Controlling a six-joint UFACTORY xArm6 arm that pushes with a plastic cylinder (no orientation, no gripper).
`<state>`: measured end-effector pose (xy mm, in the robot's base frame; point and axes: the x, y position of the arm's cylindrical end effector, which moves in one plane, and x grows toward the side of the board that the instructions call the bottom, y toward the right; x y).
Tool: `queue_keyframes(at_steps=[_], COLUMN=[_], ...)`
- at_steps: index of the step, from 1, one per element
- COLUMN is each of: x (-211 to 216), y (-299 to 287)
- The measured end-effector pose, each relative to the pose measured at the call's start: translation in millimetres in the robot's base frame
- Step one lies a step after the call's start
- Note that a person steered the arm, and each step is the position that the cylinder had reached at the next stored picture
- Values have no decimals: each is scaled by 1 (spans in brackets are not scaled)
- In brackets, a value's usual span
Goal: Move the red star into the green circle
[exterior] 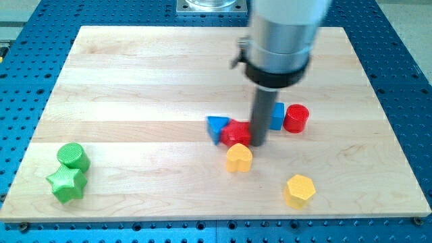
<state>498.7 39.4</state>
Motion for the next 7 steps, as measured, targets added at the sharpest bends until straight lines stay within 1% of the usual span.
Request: queue_keyframes(at_steps=[2,3,4,5,6,7], x=[3,-15,-8,9,26,23], y=[-162,-156,-205,-229,-156,-23])
